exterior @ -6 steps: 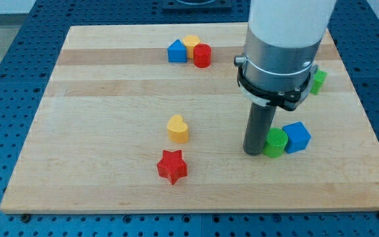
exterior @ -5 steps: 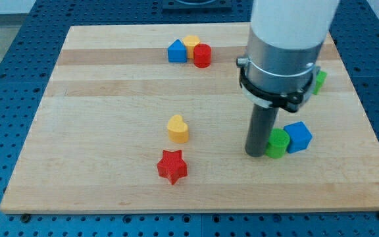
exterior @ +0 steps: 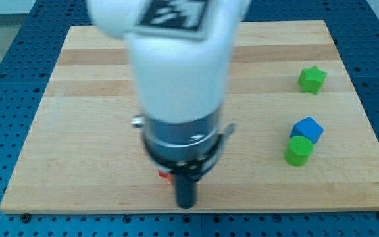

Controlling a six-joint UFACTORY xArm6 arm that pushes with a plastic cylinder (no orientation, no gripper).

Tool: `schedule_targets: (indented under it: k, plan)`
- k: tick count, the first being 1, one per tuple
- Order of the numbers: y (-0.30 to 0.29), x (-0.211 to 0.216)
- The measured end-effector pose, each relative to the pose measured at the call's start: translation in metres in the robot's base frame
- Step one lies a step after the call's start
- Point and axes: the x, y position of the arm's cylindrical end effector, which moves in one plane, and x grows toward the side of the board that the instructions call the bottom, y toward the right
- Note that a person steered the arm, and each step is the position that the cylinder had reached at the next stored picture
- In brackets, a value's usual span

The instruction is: Move the red star slightly right

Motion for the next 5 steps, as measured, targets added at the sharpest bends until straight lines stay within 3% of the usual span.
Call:
schedule_targets:
  k: [1, 3, 5]
  plan:
    - [-0.015, 0.000]
    - [-0.046, -0.055]
    - [0.031, -0.055]
